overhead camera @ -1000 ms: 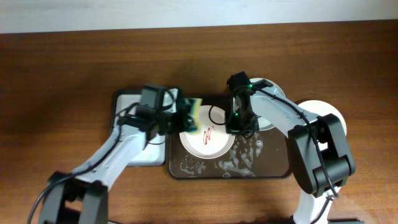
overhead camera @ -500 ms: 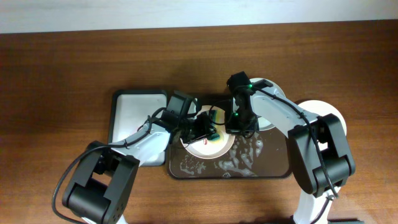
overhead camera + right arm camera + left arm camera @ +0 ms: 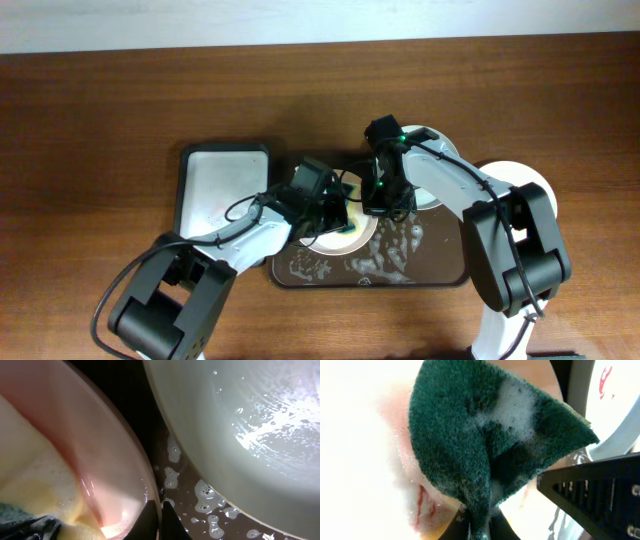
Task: Clean dirty plates on tray and stack at the side
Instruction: 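Scrub the pink plate with the sponge while right gripper holds its rim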
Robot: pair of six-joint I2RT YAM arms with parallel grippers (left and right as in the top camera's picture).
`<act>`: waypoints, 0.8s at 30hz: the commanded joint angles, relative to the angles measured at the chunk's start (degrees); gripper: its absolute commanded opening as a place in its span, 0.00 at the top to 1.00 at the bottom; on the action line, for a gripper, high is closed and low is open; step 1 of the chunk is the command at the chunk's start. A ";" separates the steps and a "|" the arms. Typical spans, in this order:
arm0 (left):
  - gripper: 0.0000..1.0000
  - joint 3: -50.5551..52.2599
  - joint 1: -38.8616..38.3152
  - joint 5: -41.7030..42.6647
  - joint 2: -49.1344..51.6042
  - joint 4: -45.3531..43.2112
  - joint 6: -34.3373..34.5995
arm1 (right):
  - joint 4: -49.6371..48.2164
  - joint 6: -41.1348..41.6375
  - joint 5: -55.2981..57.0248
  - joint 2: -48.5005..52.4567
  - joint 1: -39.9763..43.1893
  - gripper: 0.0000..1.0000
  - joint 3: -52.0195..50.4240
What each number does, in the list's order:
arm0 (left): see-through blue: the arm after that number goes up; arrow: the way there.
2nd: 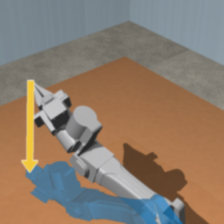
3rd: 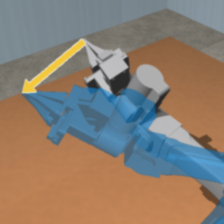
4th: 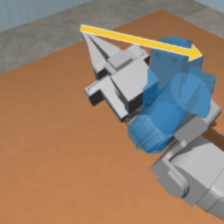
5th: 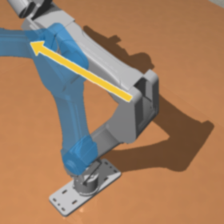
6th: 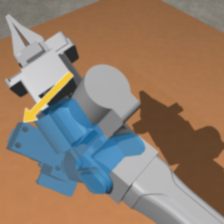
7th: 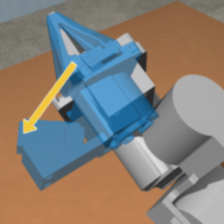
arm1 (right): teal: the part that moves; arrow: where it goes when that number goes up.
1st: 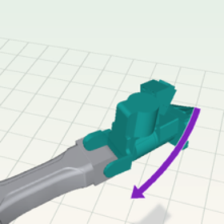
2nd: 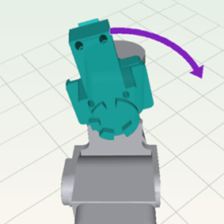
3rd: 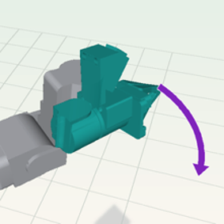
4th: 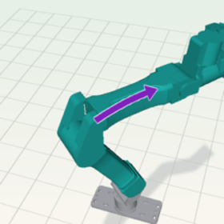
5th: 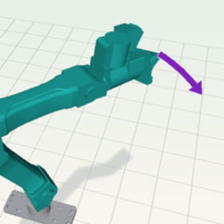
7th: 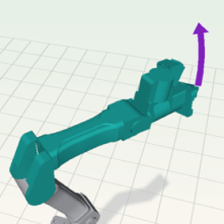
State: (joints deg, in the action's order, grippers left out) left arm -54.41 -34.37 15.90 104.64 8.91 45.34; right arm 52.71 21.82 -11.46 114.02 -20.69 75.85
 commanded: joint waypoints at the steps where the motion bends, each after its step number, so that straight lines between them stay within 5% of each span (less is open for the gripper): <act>1: 0.97 0.55 0.17 -10.25 0.79 2.43 0.46 | 0.48 -0.59 0.98 -1.03 -0.35 0.96 -0.33; 17: 1.00 0.48 4.87 -14.82 -1.14 10.01 0.00 | 0.68 -0.61 0.98 -1.03 -0.35 0.96 -0.33; 24: 1.00 0.46 5.05 -7.58 -8.46 9.29 -4.66 | 0.63 -0.61 0.98 -1.03 -0.35 0.96 -0.33</act>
State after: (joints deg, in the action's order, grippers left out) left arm -54.54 -30.11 7.27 99.90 18.87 42.98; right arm 52.71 21.80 -12.08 114.02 -20.78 75.85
